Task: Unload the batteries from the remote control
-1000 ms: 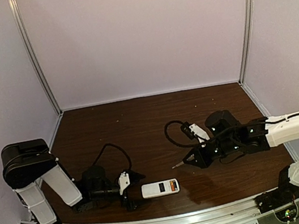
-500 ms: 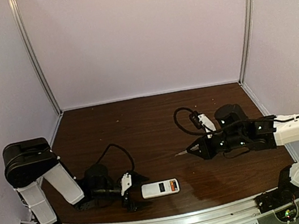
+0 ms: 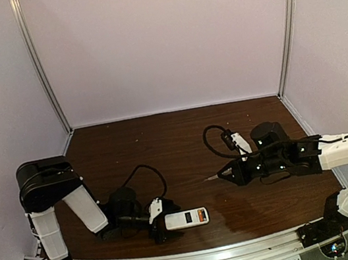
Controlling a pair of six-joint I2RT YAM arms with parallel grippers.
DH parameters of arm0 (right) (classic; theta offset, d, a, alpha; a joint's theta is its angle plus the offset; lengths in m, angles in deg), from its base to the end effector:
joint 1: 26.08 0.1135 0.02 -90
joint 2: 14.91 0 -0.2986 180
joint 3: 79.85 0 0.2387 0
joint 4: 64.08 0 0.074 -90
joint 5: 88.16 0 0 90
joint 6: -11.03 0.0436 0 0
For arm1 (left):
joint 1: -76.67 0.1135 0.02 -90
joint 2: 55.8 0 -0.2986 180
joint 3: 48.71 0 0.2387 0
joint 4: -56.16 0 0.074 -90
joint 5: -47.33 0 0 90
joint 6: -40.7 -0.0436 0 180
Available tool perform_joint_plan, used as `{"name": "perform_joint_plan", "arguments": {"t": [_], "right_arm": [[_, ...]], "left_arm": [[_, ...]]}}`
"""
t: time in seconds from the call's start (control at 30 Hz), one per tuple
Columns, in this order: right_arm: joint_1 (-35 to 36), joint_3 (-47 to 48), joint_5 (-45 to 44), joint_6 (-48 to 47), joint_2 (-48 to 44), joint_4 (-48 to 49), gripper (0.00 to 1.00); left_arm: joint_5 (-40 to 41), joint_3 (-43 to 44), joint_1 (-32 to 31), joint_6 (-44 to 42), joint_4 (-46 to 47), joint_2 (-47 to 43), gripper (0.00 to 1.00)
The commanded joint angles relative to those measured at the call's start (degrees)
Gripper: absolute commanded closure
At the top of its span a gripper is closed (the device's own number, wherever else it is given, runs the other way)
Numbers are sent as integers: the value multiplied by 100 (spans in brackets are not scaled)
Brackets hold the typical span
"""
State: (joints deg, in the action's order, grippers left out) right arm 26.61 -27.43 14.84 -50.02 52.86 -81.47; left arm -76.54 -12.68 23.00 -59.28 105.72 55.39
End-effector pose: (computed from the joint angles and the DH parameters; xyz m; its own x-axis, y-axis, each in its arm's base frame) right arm 0.1348 0.1930 0.2637 -0.7175 -0.1634 -0.6771 -0.6198 0.5933 0.5136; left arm 0.1513 -0.2468 0.1136 -0.0846 0.3579 -0.9299 0.9964 0.0254 -0.0809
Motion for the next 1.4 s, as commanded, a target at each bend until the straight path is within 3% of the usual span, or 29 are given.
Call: {"name": "perform_joint_plan", "arguments": {"t": [0.0,0.9,1.17,1.37], "right_arm": [[-35,-87,-42,67,-78,91,100],[-30,-136,-6,75,-33,134,100],[-37,-209,9,111,-124,159,100],[-39,-249,-8,121,-193,150,100]], "left_arm": [[-135,180,28,195,127,195,8],[-81,931,-162,156,-701,677,24],[99,1028,-301,88,-803,742,18],[211,1088,-342,80,-871,767,19]]}}
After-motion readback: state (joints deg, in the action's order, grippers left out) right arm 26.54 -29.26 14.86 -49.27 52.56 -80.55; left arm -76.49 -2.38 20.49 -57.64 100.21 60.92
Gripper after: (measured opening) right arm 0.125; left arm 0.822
